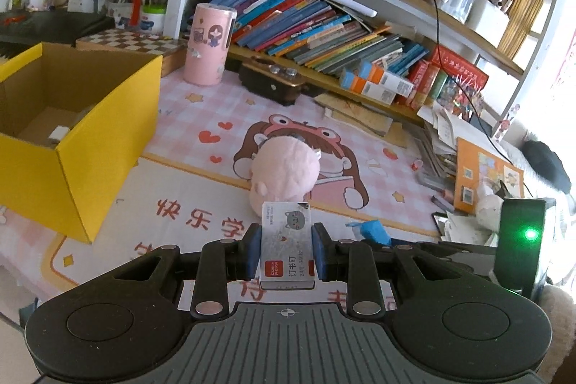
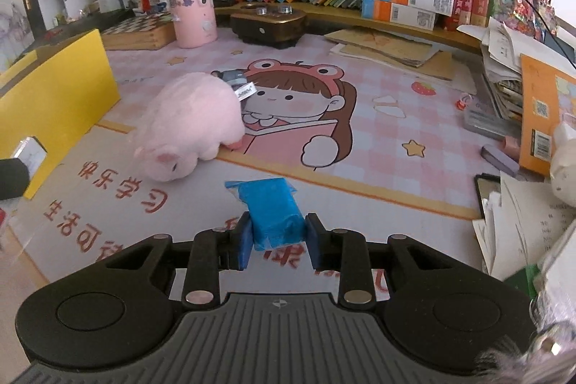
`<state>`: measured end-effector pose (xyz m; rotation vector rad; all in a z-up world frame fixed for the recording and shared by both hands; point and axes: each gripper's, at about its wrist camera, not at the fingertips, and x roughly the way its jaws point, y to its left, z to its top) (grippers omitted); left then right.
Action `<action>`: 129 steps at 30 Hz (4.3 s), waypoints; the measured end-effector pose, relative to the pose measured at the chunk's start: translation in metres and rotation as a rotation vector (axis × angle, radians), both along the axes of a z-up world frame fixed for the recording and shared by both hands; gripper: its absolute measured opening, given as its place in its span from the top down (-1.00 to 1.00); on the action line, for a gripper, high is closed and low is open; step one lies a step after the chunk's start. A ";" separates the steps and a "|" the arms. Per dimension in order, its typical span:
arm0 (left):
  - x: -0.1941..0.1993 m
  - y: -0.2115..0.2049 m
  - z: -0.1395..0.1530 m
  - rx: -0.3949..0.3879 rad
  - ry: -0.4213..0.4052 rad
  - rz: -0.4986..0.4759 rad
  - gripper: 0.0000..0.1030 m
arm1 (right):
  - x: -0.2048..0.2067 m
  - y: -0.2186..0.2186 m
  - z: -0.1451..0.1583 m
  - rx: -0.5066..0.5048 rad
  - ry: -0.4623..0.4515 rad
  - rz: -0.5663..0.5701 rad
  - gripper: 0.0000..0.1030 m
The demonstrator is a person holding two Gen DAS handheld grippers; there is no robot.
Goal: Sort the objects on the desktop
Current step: 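Close the left tool on the white card while the right tool grips the blue block, then lift the white card with the left tool while the right tool lifts the blue block, then carry the card with the left tool while the right tool carries the block over the yellow box, then open the right tool to drop the block while the left tool releases the card into the box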
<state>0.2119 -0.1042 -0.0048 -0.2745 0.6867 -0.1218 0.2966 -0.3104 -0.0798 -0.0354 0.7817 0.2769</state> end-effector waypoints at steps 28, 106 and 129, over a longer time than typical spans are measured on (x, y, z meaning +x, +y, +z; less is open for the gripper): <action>-0.081 0.088 0.014 -0.076 -0.011 0.020 0.46 | -0.108 0.077 0.065 0.123 0.003 0.129 0.48; -0.132 0.260 0.025 -0.088 -0.109 0.125 0.46 | -0.150 0.274 0.086 0.087 -0.082 0.292 0.48; 0.036 0.247 0.035 0.156 -0.118 0.169 0.46 | 0.029 0.283 0.120 0.138 -0.195 0.347 0.48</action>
